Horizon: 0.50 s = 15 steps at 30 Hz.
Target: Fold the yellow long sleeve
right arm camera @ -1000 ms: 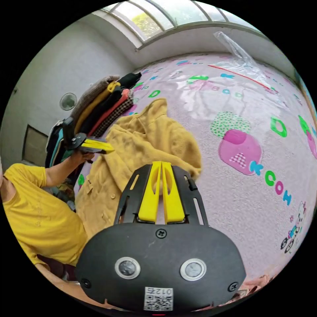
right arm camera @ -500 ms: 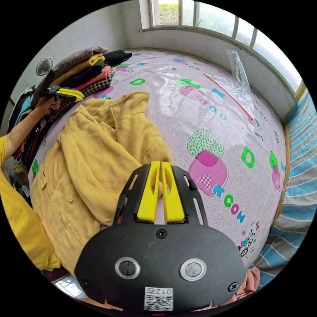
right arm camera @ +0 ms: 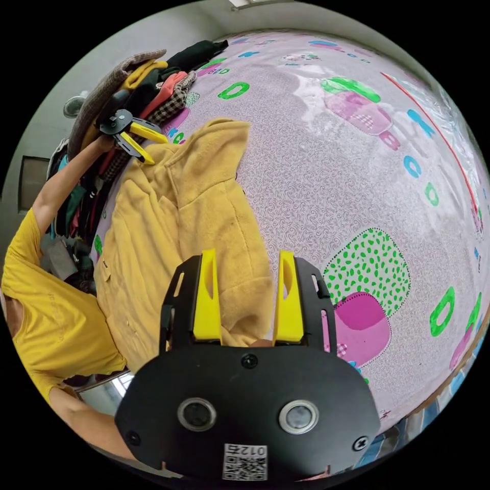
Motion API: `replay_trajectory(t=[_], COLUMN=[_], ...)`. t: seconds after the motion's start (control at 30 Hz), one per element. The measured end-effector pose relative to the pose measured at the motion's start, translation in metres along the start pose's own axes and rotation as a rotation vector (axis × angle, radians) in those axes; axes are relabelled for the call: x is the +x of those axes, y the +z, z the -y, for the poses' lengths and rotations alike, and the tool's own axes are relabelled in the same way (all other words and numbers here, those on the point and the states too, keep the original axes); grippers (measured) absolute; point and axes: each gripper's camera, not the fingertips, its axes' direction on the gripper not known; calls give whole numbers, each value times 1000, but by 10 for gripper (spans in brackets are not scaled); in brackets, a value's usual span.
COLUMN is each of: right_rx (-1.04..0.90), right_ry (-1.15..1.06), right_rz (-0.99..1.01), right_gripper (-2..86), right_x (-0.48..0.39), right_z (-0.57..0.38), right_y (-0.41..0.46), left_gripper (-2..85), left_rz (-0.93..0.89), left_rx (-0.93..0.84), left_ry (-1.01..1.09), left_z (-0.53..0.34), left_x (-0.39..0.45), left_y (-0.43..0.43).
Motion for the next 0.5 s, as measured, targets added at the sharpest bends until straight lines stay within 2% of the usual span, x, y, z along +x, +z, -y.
replay_trajectory(t=[0.13,0.3,0.5], right_rx=[-67,66,212], right_ry=[-16,14,-46], right_rz=[-15,5,-55], right_gripper=[73,28,18], right_x=[-5,-21,-95], right_z=[4,-26,-90], right_y=[11,-13,-64], left_gripper=[96,63,47], left_rz=[0,75,169], left_rx=[-43,-20,114], left_ry=[0,32,93], left_z=[3,-9,-71], left_x=[9,49,133], left_y=[6,-9,-76])
